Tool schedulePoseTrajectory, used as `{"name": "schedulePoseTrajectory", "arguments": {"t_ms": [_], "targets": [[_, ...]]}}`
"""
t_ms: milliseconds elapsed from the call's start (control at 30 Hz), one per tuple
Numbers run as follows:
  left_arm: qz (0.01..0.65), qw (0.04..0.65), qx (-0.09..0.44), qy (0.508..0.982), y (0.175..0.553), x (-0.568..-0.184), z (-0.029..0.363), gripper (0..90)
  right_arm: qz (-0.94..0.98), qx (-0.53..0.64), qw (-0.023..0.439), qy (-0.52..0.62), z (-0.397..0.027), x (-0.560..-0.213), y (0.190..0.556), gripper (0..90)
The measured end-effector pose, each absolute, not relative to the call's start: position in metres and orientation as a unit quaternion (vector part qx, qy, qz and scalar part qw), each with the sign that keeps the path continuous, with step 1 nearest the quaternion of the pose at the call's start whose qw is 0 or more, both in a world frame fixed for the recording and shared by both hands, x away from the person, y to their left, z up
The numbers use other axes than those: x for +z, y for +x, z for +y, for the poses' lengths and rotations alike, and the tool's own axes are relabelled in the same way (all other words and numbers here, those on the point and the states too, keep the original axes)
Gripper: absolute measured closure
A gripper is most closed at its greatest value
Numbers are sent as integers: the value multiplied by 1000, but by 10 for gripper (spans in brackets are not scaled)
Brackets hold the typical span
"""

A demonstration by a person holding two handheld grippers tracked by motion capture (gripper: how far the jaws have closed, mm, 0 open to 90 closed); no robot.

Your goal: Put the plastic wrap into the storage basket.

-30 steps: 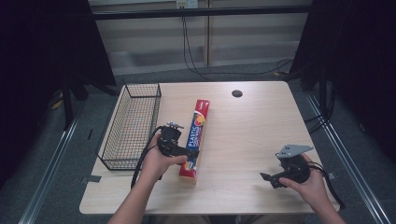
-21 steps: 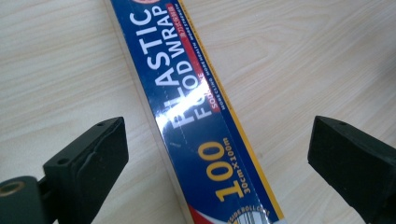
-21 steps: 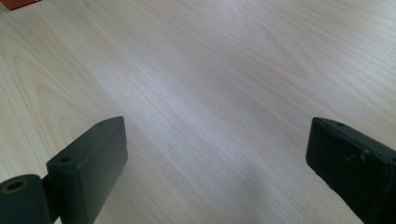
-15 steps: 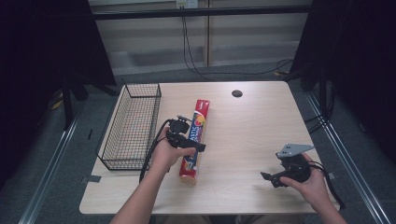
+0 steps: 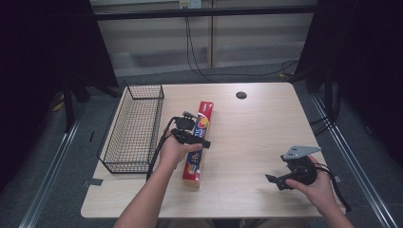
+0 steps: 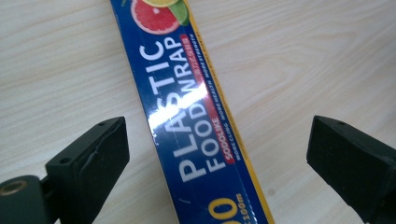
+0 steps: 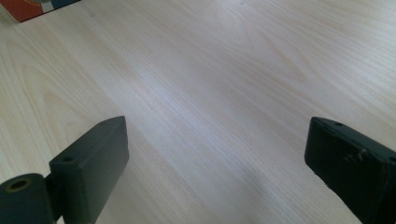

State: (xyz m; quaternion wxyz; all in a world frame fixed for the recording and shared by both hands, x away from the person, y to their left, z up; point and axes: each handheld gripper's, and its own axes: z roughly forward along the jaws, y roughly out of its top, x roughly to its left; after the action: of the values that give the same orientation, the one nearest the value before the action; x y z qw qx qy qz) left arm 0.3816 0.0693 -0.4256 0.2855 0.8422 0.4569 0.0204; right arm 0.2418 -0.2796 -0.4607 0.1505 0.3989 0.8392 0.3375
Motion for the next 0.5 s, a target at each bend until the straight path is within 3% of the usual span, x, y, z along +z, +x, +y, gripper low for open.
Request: {"name": "schedulePoseTrajectory", "arguments": {"t_ms": [500], "targets": [[476, 267, 25, 838, 396, -433, 55, 81, 837, 344, 154, 398, -282, -459, 243, 64]]}}
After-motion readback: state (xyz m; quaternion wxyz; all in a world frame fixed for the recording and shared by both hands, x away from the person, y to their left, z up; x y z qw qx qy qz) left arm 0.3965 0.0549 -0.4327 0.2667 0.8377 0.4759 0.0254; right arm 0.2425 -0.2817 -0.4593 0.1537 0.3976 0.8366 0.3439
